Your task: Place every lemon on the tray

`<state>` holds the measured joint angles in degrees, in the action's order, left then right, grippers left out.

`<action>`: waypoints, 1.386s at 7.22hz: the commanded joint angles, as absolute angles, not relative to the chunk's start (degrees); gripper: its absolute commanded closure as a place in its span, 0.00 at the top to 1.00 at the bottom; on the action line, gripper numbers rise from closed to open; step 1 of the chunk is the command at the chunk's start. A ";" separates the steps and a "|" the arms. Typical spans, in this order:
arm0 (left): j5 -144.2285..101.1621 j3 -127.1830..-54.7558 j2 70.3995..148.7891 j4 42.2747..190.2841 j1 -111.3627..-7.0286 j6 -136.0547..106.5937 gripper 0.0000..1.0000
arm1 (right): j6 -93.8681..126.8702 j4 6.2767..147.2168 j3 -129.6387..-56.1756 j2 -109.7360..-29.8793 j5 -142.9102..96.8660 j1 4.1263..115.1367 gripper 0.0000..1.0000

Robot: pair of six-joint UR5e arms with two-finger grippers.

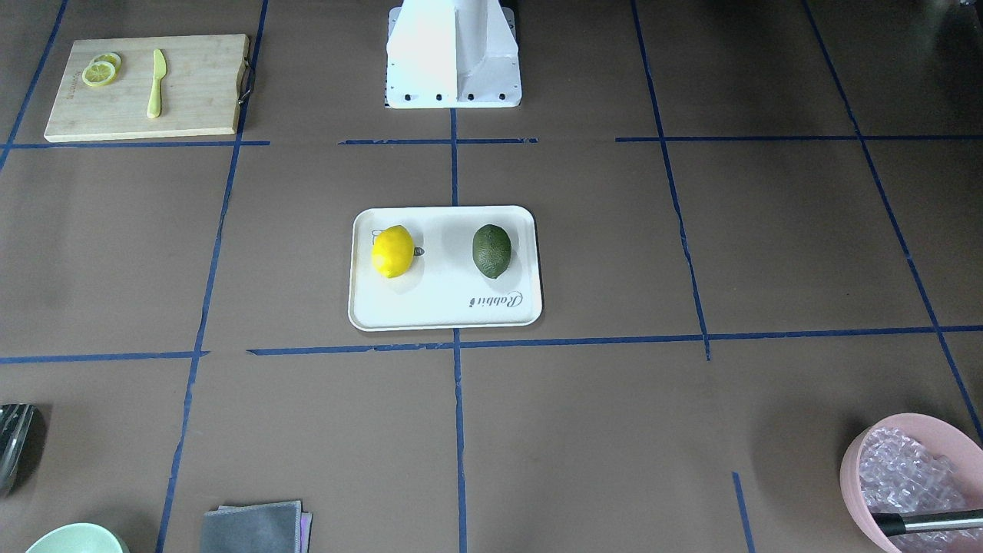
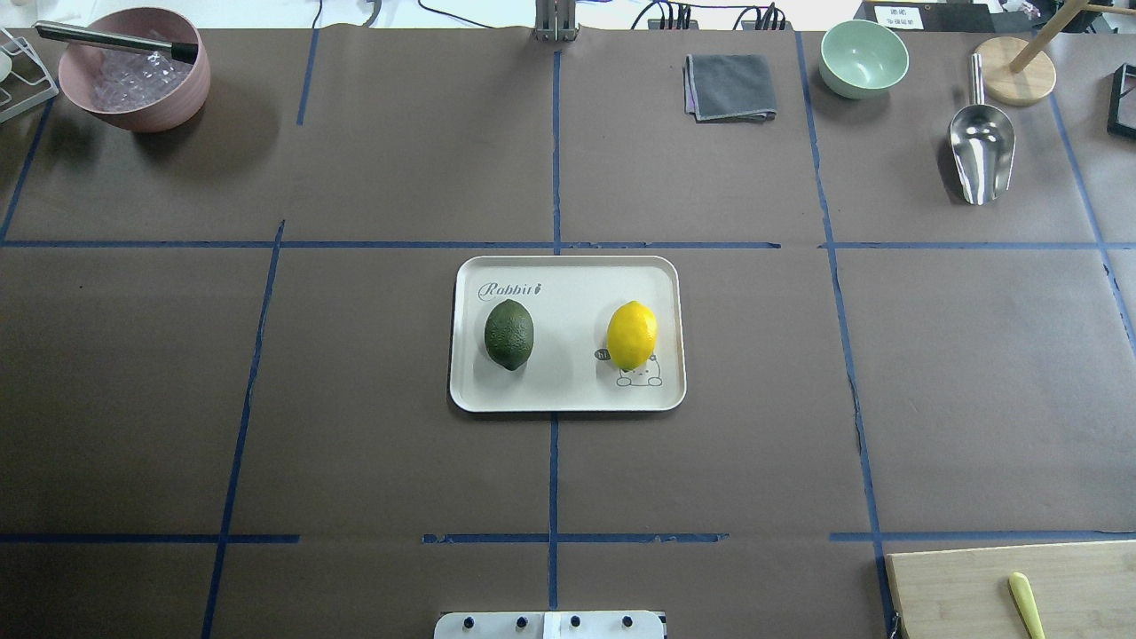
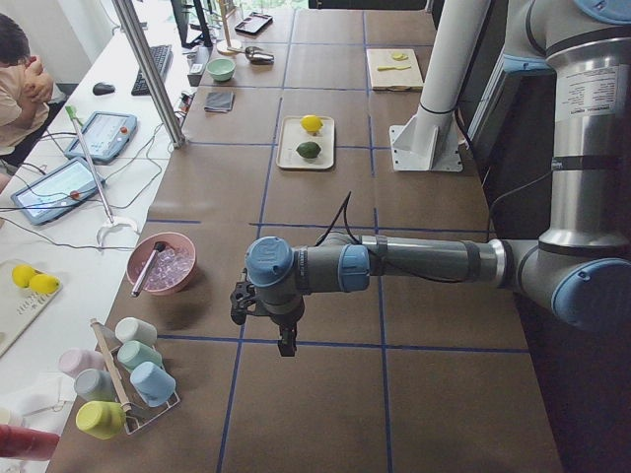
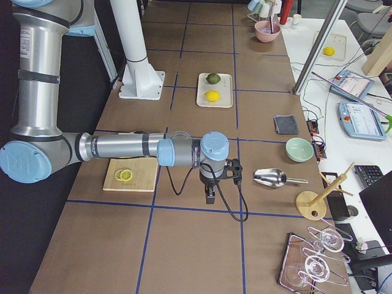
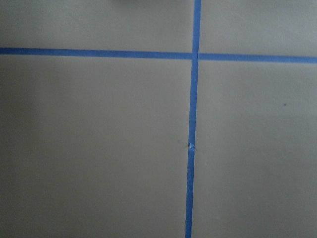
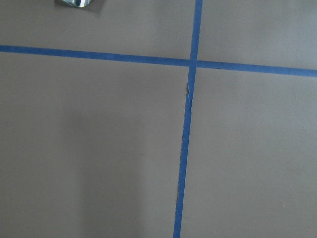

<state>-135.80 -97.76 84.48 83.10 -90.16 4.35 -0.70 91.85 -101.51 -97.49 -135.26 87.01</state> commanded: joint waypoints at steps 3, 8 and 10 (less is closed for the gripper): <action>-135.97 -101.16 81.47 83.93 -89.83 5.98 1.00 | -0.70 92.02 -99.76 -97.21 -137.11 87.01 1.00; -135.70 -101.87 81.91 84.73 -89.82 6.33 1.00 | -0.70 91.85 -95.46 -94.23 -137.90 86.84 1.00; -135.79 -102.21 81.91 84.73 -89.82 6.33 1.00 | -0.62 91.58 -95.36 -93.69 -138.16 86.92 1.00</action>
